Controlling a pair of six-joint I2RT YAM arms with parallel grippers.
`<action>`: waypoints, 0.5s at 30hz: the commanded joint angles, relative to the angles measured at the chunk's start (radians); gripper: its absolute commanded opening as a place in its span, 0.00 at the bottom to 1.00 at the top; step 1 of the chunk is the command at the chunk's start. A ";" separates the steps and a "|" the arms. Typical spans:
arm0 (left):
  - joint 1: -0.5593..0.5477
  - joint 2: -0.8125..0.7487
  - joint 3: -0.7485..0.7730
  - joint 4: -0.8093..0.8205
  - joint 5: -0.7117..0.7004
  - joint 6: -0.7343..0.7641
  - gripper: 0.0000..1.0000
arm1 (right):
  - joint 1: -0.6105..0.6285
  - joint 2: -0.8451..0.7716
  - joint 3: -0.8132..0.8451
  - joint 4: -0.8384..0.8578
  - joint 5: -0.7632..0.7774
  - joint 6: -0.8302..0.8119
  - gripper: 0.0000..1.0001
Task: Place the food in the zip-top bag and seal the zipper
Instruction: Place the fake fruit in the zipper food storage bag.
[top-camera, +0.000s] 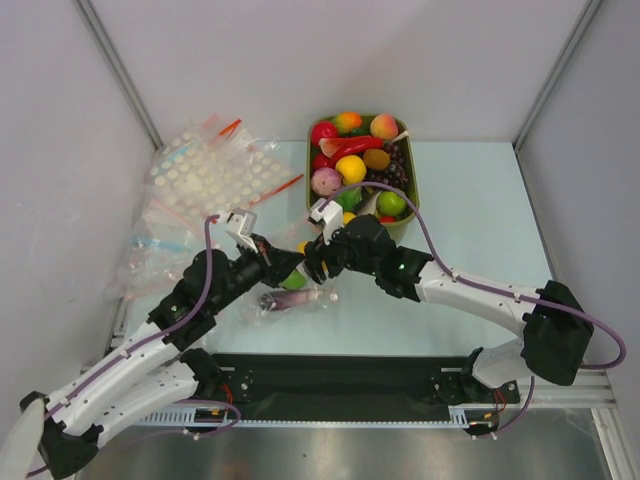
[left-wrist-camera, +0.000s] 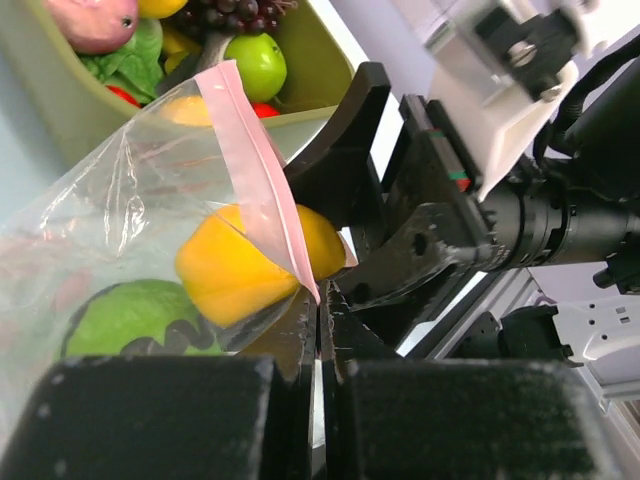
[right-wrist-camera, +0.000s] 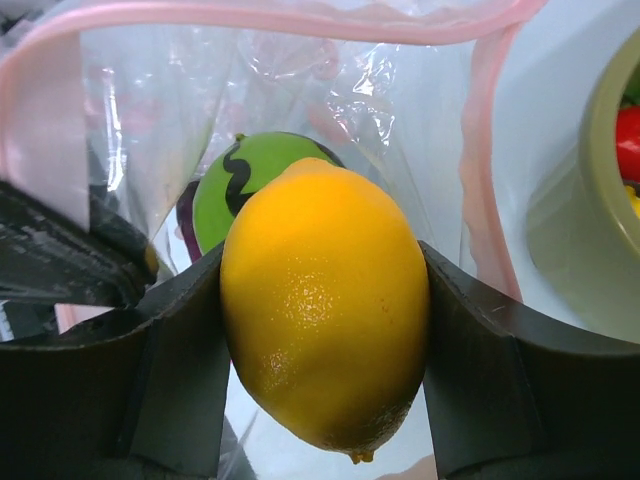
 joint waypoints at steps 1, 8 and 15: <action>-0.001 0.063 -0.001 0.105 0.163 0.017 0.00 | 0.001 0.011 0.049 0.034 0.089 0.000 0.23; -0.001 0.070 -0.002 0.142 0.187 0.027 0.00 | 0.001 0.051 0.078 0.002 0.120 0.013 0.34; -0.001 0.050 0.001 0.053 0.016 0.010 0.00 | 0.001 0.023 0.057 0.006 0.229 0.022 0.83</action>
